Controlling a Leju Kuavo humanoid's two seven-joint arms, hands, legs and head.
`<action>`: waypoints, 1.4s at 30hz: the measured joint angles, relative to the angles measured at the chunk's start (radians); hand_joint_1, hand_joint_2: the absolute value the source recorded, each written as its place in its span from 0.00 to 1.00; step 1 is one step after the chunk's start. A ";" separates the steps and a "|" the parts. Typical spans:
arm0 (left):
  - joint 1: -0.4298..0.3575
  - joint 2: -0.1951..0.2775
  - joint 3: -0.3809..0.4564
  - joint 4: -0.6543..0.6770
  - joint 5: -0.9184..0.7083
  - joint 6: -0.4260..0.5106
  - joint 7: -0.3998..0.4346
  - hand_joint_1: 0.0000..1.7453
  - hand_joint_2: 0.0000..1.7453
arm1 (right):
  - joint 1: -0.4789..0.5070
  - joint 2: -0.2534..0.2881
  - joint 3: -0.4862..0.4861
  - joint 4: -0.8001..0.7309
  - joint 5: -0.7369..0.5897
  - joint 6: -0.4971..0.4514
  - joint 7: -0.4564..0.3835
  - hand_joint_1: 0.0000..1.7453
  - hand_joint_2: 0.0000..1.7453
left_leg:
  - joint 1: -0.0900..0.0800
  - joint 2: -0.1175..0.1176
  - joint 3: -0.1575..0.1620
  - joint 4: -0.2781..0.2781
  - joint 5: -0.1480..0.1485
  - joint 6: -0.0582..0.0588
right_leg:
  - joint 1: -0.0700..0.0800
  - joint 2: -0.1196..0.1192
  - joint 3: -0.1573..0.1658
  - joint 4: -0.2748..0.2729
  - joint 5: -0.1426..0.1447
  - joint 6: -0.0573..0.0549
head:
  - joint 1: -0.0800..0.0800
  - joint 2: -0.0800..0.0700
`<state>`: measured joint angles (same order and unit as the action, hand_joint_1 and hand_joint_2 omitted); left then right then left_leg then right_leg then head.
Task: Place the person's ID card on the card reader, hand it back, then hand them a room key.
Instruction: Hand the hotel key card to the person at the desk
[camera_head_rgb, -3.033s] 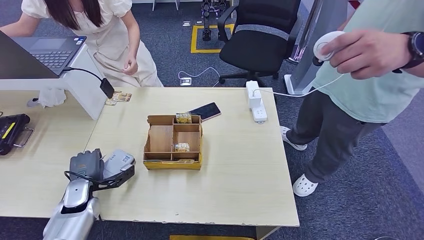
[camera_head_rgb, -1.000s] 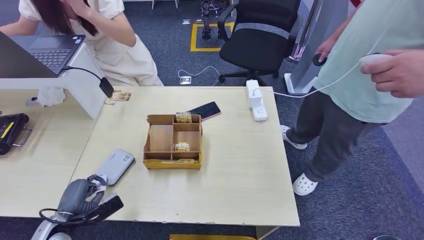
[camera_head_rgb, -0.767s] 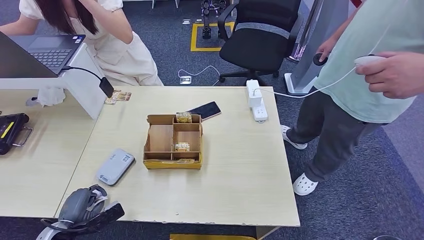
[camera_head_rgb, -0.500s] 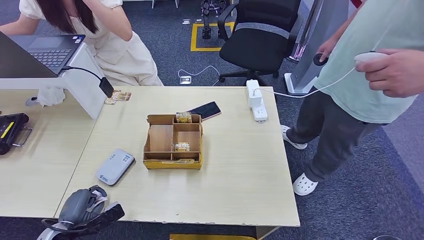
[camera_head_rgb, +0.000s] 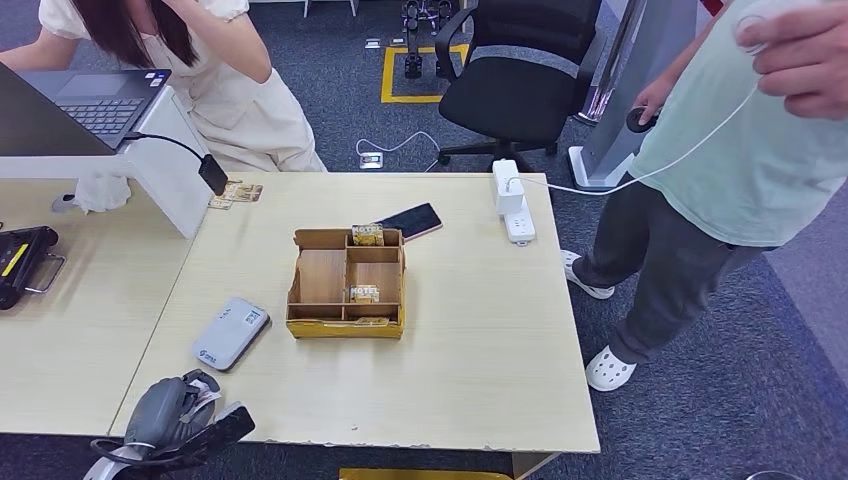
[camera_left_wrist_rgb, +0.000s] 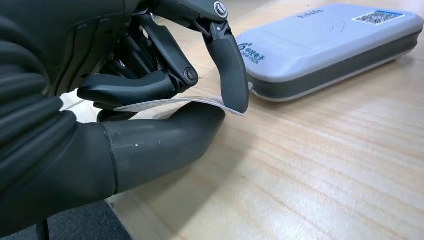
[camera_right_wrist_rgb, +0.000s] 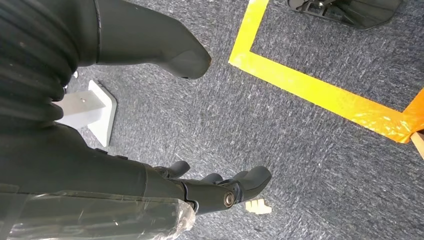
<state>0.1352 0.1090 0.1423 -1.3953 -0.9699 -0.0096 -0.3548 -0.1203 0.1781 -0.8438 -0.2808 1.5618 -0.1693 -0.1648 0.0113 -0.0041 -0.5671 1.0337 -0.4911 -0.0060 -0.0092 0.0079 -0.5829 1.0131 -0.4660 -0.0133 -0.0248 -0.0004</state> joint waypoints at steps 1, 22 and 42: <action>-0.003 -0.001 0.000 0.000 -0.001 0.010 0.002 1.00 1.00 | 0.000 0.000 0.000 0.000 0.000 0.000 0.000 0.00 1.00 | 0.000 0.000 0.000 0.000 0.000 0.000 | 0.000 0.000 0.000 0.000 0.000 0.000 | 0.000 0.000; -0.143 -0.028 0.006 -0.137 -0.100 0.113 0.041 1.00 1.00 | 0.000 0.000 0.002 0.001 0.002 -0.001 0.011 0.00 1.00 | 0.000 0.000 0.000 0.000 0.001 0.000 | 0.000 0.000 0.000 0.000 0.001 0.000 | 0.000 0.000; -0.078 -0.068 -0.091 -0.130 -0.078 0.110 0.011 1.00 1.00 | 0.001 0.000 0.002 0.003 0.002 -0.001 0.011 0.00 1.00 | 0.000 0.000 -0.001 0.000 0.001 0.000 | 0.000 0.000 -0.001 -0.001 0.001 0.001 | 0.000 0.000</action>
<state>0.0574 0.0407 0.0513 -1.5251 -1.0478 0.1002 -0.3441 -0.1196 0.1785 -0.8421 -0.2773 1.5640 -0.1705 -0.1541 0.0113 -0.0040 -0.5678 1.0340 -0.4906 -0.0057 -0.0092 0.0076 -0.5835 1.0126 -0.4654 -0.0128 -0.0248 -0.0004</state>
